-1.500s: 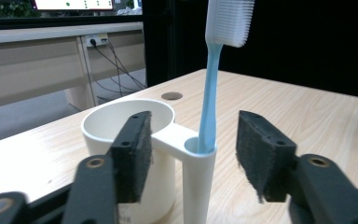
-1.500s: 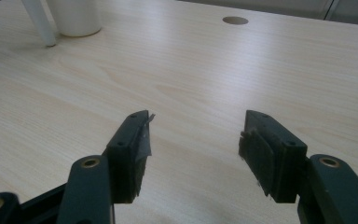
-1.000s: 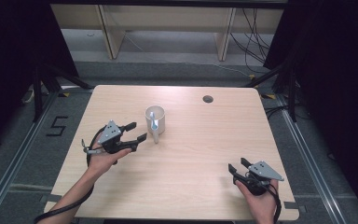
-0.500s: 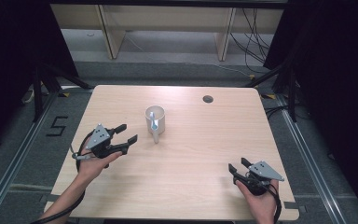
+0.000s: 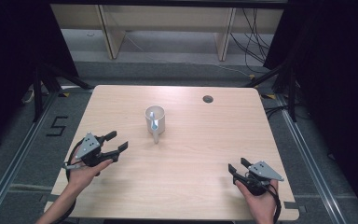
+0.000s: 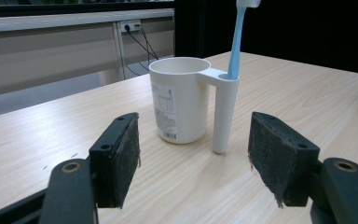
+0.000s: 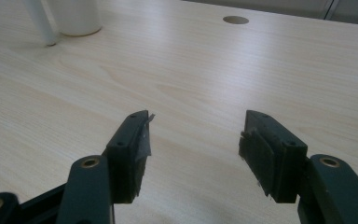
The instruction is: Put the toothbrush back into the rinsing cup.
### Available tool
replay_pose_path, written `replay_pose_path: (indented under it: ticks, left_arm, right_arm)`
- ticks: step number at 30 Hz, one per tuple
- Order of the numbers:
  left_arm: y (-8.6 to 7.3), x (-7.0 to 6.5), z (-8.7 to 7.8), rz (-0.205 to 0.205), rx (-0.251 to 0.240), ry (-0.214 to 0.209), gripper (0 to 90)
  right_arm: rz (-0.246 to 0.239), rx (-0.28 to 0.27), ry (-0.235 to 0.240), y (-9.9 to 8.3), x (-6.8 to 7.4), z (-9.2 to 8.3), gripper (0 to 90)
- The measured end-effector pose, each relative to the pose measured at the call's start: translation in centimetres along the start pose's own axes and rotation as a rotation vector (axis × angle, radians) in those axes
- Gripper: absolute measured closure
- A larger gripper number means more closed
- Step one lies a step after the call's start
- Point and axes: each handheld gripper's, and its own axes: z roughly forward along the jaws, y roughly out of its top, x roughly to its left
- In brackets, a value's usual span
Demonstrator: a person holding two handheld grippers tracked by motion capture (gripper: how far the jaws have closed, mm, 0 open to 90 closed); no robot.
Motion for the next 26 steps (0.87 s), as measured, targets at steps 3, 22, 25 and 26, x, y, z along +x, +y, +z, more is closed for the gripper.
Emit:
replay_pose_path:
  ticks: [3,22,25,26]
  left_arm:
    - [-0.3,0.1,-0.5,0.001,0.015,0.011,33.3]
    - [-3.7,0.1,-2.7,-0.045,0.020,0.075,33.4]
    - [-4.0,0.0,-2.8,-0.041,0.014,0.076,33.4]
    - [-4.0,0.0,-2.8,-0.037,0.012,0.078,33.4]
  right_arm:
    - [-0.003,-0.005,-0.014,0.0,0.0,-0.1,42.5]
    - [-0.031,-0.003,-0.012,-0.1,-0.1,0.2,42.5]
    - [-0.033,-0.014,-0.011,-0.2,-0.1,0.3,42.5]
    - [-0.032,-0.014,-0.010,-0.2,-0.1,0.3,42.5]
